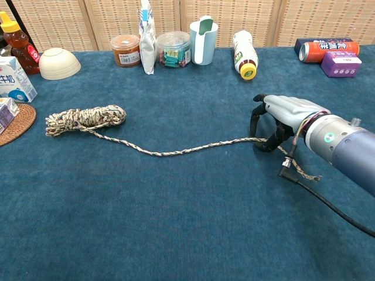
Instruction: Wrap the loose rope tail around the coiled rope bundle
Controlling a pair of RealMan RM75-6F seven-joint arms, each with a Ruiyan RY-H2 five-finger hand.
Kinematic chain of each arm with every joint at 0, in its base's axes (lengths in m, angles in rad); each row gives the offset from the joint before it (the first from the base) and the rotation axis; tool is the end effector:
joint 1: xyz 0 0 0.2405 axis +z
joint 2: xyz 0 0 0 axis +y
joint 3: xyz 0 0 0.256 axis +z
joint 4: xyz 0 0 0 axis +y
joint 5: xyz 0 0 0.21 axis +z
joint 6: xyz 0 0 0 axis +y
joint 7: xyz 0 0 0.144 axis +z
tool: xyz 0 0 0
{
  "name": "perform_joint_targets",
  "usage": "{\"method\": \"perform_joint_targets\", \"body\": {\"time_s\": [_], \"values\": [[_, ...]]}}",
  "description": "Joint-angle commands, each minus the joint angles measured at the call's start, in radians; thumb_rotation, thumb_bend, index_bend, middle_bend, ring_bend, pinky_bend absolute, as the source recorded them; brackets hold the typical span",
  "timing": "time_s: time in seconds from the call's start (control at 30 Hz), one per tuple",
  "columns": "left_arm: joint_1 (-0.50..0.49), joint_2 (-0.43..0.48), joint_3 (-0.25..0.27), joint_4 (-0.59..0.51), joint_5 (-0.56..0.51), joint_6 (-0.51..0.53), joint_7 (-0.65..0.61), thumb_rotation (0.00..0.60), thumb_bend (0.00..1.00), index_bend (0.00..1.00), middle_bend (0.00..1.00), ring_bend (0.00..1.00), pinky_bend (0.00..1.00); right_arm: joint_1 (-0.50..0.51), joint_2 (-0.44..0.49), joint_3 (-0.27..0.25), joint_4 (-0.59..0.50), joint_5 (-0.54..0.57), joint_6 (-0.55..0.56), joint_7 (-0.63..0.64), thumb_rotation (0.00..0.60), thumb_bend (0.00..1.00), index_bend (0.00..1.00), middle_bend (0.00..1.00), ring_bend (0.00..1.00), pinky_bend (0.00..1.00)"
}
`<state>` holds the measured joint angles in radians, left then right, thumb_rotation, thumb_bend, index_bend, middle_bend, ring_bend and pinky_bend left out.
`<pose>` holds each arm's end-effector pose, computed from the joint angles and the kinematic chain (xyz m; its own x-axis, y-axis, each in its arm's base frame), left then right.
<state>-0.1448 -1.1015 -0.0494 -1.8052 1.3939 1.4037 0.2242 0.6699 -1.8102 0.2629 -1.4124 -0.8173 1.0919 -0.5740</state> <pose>-0.2788 0.1934 0.1410 0.4301 0.0890 0.8984 0.9018 0.0044 -0.4322 -0.1542 -0.3229 -0.0705 0.3048 -0.3267 0.8946 -0.9519 -0.0722 0.2979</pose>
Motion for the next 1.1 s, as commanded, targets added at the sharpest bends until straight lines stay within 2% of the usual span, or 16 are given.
{"method": "perform_joint_targets", "body": {"time_s": [0.03,0.73,1.1], "values": [[0.0,-0.003,0.001,0.0,0.001,0.001,0.003,0.6,0.0,0.0,0.0,0.0,0.0,0.001,-0.005,-0.004,0.006,0.001,0.001,-0.001,0.6,0.4,0.47,0.0,0.0,0.0],[-0.002,-0.009,0.003,0.0,0.0,0.0,0.016,0.6,0.0,0.0,0.0,0.0,0.0,0.003,-0.024,-0.015,0.054,-0.005,-0.002,0.016,0.6,0.43,0.55,0.0,0.0,0.0],[-0.038,-0.034,-0.005,0.018,0.014,-0.039,0.036,0.6,0.0,0.0,0.0,0.0,0.0,-0.01,-0.004,-0.022,0.024,-0.031,0.011,0.032,0.6,0.46,0.58,0.0,0.0,0.0]]}}
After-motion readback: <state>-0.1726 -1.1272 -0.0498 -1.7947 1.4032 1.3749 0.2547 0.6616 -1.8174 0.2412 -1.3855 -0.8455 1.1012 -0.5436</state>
